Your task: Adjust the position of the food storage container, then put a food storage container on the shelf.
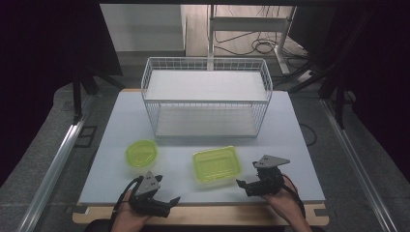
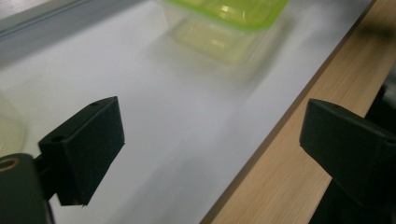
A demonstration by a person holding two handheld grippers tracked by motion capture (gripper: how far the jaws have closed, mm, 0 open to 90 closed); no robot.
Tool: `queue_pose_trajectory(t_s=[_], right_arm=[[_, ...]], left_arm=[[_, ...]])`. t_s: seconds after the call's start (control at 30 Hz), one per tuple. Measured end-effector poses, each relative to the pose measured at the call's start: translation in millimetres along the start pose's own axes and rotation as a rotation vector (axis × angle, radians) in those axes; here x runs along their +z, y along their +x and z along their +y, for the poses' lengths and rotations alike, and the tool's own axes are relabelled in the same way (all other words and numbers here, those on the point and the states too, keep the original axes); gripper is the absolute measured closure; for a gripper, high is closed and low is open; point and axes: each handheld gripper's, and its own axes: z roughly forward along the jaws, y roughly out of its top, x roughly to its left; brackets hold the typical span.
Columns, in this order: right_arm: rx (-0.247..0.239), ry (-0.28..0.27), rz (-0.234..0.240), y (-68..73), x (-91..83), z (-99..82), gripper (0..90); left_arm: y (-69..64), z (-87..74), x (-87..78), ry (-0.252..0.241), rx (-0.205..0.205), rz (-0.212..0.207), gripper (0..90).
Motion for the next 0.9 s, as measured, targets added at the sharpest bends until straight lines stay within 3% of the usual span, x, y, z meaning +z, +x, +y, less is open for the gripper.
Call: queue_pose_trajectory(t_s=[0.07, 0.17, 0.57, 0.67, 0.9], right_arm=[[-0.002, -0.002, 0.002, 0.9, 0.5, 0.8, 6.6], [0.005, -0.011, 0.003, -0.1, -0.3, 1.0, 6.2], [0.04, -0.022, -0.031, -4.7, -2.7, 1.2, 2.0], [0.03, -0.012, -0.056, -3.7, -3.5, 1.9, 5.1], [0.071, -0.003, -0.041, -9.0, -5.3, 3.3, 14.8]], left_arm=[[-1.5, 0.1, 2.3, 0.01, 0.024, 0.023, 3.6], [-1.3, -1.3, 4.7, 0.006, 0.013, 0.019, 3.5], [1.2, -3.8, 3.0, -0.025, 0.034, 0.048, 3.3], [2.2, -4.2, 2.1, -0.03, 0.032, 0.052, 3.4], [3.6, -5.1, 2.1, -0.027, 0.031, 0.056, 3.9]])
